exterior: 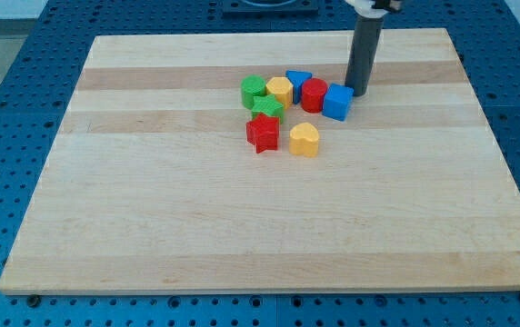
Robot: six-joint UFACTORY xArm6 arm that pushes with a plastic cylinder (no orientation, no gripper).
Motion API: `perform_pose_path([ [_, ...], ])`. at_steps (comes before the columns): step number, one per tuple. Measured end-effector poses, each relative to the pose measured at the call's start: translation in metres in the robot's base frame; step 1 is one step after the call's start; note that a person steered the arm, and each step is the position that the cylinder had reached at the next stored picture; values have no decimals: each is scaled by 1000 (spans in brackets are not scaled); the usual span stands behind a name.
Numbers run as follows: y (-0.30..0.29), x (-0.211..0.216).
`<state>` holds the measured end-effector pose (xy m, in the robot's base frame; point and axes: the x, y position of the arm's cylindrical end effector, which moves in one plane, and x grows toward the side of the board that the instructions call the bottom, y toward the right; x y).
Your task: Place the arm right to the green star
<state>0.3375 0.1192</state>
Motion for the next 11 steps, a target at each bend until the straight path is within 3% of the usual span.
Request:
perform_pose_path([
  [2,14,14],
  [3,59,31],
  [5,27,95],
  [9,-82,57],
  [11,-89,18],
])
